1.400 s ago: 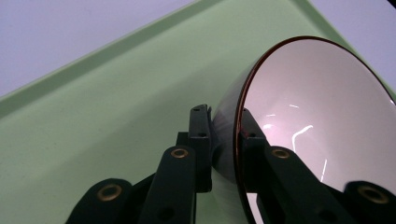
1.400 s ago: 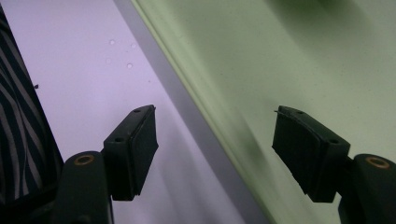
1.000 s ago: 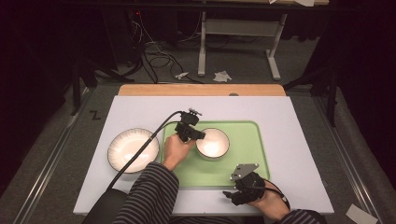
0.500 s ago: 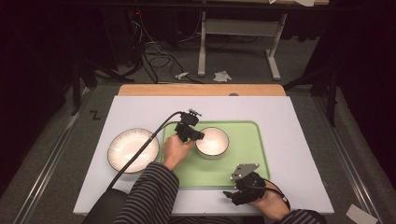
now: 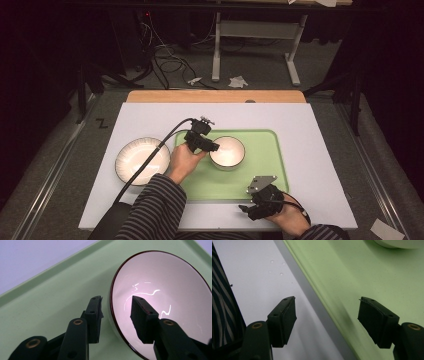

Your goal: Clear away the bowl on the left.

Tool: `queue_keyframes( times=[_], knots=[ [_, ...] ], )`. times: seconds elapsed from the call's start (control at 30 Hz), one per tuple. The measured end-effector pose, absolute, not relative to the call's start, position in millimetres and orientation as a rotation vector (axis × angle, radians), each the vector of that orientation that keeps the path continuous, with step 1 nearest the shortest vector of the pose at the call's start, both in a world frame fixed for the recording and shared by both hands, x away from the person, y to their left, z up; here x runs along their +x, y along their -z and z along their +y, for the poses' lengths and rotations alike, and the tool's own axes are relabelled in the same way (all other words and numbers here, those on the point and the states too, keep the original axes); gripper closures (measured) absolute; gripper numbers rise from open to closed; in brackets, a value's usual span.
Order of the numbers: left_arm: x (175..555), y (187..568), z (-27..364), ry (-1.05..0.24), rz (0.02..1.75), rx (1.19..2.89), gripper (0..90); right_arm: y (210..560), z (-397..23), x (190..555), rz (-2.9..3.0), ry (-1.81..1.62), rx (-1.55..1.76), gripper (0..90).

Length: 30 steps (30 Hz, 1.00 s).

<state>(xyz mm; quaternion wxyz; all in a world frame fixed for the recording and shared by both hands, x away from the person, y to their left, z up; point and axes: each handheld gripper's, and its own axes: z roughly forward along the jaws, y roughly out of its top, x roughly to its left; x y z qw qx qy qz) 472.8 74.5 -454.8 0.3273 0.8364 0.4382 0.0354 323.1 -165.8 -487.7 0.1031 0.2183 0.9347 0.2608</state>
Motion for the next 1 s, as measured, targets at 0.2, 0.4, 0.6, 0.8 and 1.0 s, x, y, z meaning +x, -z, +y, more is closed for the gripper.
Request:
queue_keyframes(
  times=[0.2,0.4,0.6,0.8,1.0],
  knots=[
    [468,447,79,-0.098,1.129,2.187,59.8,488,-166,324,2.771,-0.78,0.645,32.1],
    [463,444,85,-0.105,1.122,2.183,59.3,488,-166,324,2.771,-0.771,0.629,32.1],
    [461,440,92,-0.107,1.121,2.174,58.6,489,-165,324,2.776,-0.753,0.634,32.0],
    [455,437,99,-0.112,1.117,2.164,58.4,490,-165,324,2.788,-0.751,0.627,32.0],
    [451,436,106,-0.1,1.124,2.15,58.2,491,-164,324,2.797,-0.75,0.622,31.9]
  ],
)
